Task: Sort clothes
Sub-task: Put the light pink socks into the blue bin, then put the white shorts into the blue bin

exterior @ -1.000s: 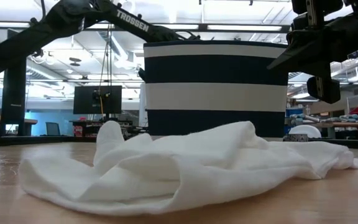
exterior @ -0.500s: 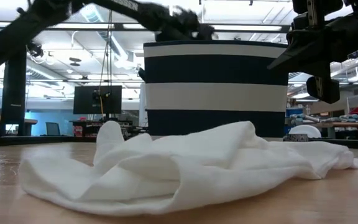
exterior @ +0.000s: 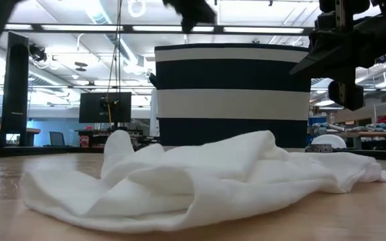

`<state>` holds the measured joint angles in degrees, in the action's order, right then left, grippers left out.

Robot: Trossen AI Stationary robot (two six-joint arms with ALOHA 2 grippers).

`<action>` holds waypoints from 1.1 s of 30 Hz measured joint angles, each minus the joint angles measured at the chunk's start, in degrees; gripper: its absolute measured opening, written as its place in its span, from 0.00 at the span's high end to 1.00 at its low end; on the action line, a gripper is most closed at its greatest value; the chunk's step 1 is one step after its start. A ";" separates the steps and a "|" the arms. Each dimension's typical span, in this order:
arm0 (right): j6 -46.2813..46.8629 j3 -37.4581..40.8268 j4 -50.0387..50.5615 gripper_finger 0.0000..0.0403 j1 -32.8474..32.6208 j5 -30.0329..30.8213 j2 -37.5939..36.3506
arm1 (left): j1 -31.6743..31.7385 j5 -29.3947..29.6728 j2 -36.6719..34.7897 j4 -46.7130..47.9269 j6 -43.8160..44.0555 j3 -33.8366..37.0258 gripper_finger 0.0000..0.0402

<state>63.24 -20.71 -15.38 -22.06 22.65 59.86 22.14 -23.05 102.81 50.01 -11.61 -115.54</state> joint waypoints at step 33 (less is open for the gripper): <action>-29.21 -33.00 44.64 0.99 1.55 -4.75 6.74 | -21.51 24.47 -68.36 -51.63 18.68 93.50 0.69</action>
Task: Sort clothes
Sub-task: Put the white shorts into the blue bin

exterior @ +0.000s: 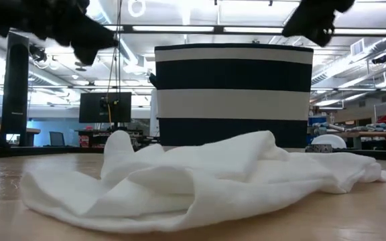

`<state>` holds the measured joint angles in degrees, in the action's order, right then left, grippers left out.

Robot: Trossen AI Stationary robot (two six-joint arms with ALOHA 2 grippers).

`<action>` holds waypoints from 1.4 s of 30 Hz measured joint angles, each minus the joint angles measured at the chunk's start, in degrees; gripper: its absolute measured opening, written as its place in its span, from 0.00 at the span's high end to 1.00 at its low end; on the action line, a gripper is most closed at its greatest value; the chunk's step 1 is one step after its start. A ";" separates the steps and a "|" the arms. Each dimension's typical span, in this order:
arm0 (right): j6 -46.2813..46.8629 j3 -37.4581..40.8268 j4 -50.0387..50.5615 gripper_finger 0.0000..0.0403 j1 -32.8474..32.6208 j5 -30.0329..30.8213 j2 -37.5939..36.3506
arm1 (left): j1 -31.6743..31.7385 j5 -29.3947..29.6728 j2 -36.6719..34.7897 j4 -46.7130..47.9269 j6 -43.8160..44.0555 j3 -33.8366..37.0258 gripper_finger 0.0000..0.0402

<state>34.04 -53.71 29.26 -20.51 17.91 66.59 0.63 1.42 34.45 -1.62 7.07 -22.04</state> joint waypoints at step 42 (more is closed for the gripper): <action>-13.61 -15.42 -18.46 0.37 -0.21 -20.70 46.55 | -12.00 5.89 -10.46 -11.86 -2.27 15.28 0.69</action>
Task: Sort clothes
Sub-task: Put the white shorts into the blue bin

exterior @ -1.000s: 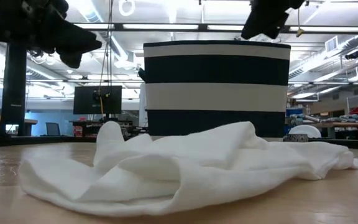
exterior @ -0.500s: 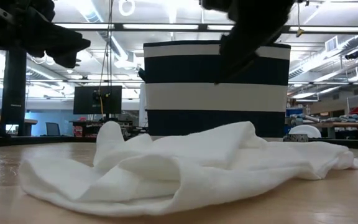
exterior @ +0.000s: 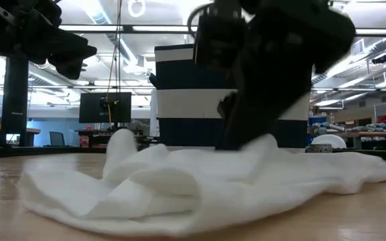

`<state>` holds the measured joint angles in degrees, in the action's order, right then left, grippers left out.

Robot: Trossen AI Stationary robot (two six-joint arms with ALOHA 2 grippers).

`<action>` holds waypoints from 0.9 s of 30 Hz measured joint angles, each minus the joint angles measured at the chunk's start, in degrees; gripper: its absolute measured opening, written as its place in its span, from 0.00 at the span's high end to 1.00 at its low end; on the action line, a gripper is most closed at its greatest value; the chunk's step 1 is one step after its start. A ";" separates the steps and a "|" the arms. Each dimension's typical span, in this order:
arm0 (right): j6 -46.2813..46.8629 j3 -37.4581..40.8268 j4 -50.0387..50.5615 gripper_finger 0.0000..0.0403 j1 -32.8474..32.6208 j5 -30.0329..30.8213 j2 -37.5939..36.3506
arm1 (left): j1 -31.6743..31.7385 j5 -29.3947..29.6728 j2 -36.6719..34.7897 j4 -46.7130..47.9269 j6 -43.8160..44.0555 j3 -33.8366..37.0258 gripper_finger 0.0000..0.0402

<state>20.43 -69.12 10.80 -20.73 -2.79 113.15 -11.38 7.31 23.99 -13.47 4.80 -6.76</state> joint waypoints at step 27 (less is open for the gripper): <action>6.70 -22.30 17.21 0.96 5.15 9.91 0.52 | 5.44 -0.85 -4.19 2.26 -8.71 0.00 0.69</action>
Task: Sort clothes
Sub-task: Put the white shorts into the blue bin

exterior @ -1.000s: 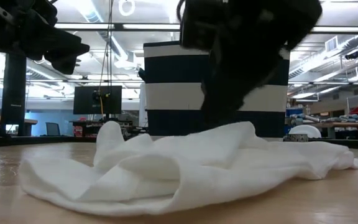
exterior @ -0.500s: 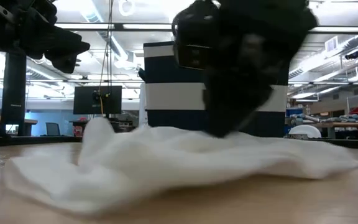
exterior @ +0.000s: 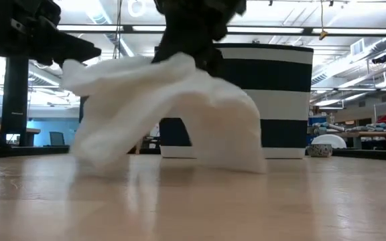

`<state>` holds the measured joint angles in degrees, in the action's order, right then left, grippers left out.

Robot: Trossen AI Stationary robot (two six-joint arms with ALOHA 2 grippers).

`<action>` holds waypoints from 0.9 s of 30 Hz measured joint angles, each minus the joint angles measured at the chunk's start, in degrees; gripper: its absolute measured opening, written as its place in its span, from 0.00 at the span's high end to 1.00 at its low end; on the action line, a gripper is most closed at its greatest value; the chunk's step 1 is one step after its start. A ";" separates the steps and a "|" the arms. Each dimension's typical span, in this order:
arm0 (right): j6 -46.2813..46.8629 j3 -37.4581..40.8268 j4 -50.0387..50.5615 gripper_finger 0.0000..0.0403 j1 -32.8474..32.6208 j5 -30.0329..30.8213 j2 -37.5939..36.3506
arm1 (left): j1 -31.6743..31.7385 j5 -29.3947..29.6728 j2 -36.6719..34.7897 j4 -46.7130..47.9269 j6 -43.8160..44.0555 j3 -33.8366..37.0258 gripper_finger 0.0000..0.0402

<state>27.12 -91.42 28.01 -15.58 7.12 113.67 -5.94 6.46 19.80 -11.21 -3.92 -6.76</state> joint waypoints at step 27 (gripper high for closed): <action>-13.23 -42.27 28.85 0.97 11.61 15.71 -3.41 | 4.94 -7.00 -19.77 1.85 2.86 6.25 0.69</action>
<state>13.89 -133.69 56.86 -3.97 22.84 110.26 -0.99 -0.54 0.03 -9.36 -1.06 -0.51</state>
